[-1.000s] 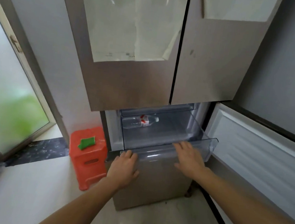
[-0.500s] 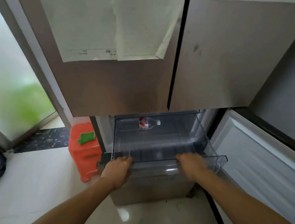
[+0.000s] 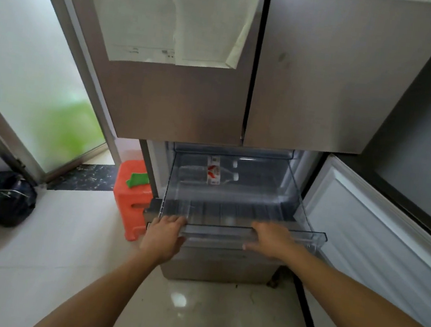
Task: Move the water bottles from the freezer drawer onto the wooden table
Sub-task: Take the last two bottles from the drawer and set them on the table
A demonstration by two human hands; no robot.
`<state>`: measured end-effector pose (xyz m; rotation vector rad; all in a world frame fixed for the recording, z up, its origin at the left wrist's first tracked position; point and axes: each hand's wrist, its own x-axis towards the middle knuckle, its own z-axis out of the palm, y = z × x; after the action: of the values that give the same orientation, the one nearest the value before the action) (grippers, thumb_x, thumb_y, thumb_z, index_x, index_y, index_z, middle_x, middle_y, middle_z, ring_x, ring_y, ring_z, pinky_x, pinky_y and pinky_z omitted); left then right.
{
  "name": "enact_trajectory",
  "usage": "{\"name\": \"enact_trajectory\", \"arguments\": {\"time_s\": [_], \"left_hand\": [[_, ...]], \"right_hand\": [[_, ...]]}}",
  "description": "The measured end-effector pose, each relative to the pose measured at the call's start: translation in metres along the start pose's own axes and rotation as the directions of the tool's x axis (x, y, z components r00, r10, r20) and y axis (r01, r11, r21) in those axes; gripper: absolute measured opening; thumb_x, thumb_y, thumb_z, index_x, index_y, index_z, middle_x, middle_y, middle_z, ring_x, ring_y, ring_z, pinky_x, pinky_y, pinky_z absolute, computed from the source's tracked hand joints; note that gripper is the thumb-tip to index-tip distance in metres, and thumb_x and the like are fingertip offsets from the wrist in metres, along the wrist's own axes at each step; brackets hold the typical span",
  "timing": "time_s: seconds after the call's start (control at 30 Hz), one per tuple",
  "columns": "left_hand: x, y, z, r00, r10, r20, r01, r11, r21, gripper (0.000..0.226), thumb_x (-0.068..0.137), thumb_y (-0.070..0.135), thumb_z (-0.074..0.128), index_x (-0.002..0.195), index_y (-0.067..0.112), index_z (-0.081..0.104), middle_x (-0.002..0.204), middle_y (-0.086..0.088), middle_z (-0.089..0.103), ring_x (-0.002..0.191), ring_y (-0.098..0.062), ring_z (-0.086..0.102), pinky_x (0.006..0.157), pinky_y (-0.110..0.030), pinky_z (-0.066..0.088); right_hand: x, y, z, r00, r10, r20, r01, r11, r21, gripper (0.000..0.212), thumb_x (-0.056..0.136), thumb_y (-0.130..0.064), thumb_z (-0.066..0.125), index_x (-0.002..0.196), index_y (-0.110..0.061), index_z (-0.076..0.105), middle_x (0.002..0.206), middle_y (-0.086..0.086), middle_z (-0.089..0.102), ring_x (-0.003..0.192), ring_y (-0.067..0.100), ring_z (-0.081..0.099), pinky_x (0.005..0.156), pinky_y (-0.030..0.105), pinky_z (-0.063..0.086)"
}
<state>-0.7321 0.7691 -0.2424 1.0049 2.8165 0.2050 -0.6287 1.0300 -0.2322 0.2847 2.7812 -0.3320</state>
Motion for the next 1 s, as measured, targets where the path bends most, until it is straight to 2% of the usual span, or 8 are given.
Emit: {"name": "enact_trajectory", "arguments": {"time_s": [0.17,0.3,0.37,0.5,0.57,0.7,0.9,1.0], "left_hand": [[0.002,-0.004,0.002,1.0,-0.007,-0.006,0.006,0.997,-0.077,0.049,0.09,0.061,0.042,0.121,0.026,0.054,0.125,0.002,0.058,0.118,-0.019,0.051,0.102,-0.04,0.036],[0.01,-0.015,0.0,0.999,-0.005,-0.051,-0.007,0.972,-0.233,0.056,0.086,0.069,0.028,0.094,0.026,0.063,0.093,0.003,0.067,0.09,-0.018,0.062,0.075,-0.033,0.046],[0.017,-0.026,-0.002,0.988,0.004,-0.157,-0.043,0.968,-0.247,0.053,0.086,0.062,0.029,0.084,0.022,0.063,0.081,0.002,0.065,0.079,-0.019,0.062,0.066,-0.032,0.045],[0.035,-0.058,-0.007,0.933,-0.023,-0.36,-0.038,0.986,-0.16,0.028,0.088,0.04,0.045,0.089,0.019,0.064,0.086,0.001,0.064,0.079,-0.02,0.059,0.068,-0.035,0.047],[0.043,-0.078,-0.004,0.919,-0.067,-0.39,-0.003,0.984,-0.176,0.017,0.089,0.033,0.055,0.098,0.021,0.063,0.091,0.001,0.064,0.08,-0.021,0.059,0.067,-0.034,0.049],[0.053,-0.106,0.009,0.936,-0.107,-0.335,0.049,0.983,-0.177,0.031,0.087,0.043,0.04,0.1,0.022,0.059,0.093,0.003,0.063,0.083,-0.021,0.06,0.065,-0.033,0.048],[0.07,-0.103,0.01,0.948,-0.077,-0.309,0.026,0.986,-0.165,0.022,0.088,0.038,0.048,0.093,0.019,0.059,0.088,0.0,0.064,0.076,-0.023,0.06,0.06,-0.034,0.048],[0.084,-0.088,-0.002,0.955,-0.062,-0.291,0.018,0.988,-0.15,0.011,0.088,0.028,0.057,0.09,0.017,0.06,0.086,-0.001,0.063,0.076,-0.022,0.06,0.061,-0.034,0.05]], "right_hand": [[0.026,0.005,-0.019,0.992,0.021,0.126,-0.069,0.917,0.393,0.048,0.081,-0.069,0.054,0.098,-0.026,0.065,0.099,-0.005,0.063,0.088,0.009,0.059,0.08,0.031,0.049],[0.067,-0.008,-0.017,0.998,0.041,0.055,-0.054,0.961,0.27,0.026,0.088,-0.054,0.058,0.091,-0.027,0.061,0.093,-0.005,0.063,0.086,0.012,0.06,0.08,0.034,0.051],[0.096,-0.021,-0.01,0.999,0.033,-0.001,-0.033,0.983,0.181,0.032,0.088,-0.048,0.061,0.106,-0.022,0.06,0.104,0.0,0.062,0.096,0.02,0.06,0.083,0.036,0.05],[0.17,-0.044,0.002,0.982,-0.009,-0.189,0.017,0.999,0.042,0.056,0.086,-0.03,0.064,0.136,-0.015,0.043,0.132,0.012,0.05,0.115,0.031,0.052,0.091,0.041,0.048],[0.206,-0.044,0.006,0.958,0.052,-0.282,-0.055,0.998,-0.003,0.061,0.086,-0.018,0.062,0.141,-0.013,0.036,0.139,0.015,0.044,0.122,0.032,0.047,0.095,0.044,0.047],[0.259,-0.03,0.015,0.941,0.252,-0.228,-0.262,0.965,-0.018,0.07,0.09,-0.019,0.054,0.15,-0.012,0.018,0.155,0.015,0.024,0.14,0.033,0.027,0.106,0.052,0.032],[0.263,-0.004,0.025,0.95,0.236,-0.207,-0.277,0.94,-0.2,0.039,0.091,-0.024,0.053,0.129,-0.014,0.051,0.131,0.011,0.049,0.121,0.03,0.047,0.096,0.041,0.045],[0.237,-0.002,0.019,0.975,0.22,-0.039,-0.222,0.973,-0.056,0.041,0.085,-0.033,0.066,0.12,-0.014,0.06,0.121,0.01,0.061,0.106,0.027,0.06,0.088,0.034,0.051]]}}
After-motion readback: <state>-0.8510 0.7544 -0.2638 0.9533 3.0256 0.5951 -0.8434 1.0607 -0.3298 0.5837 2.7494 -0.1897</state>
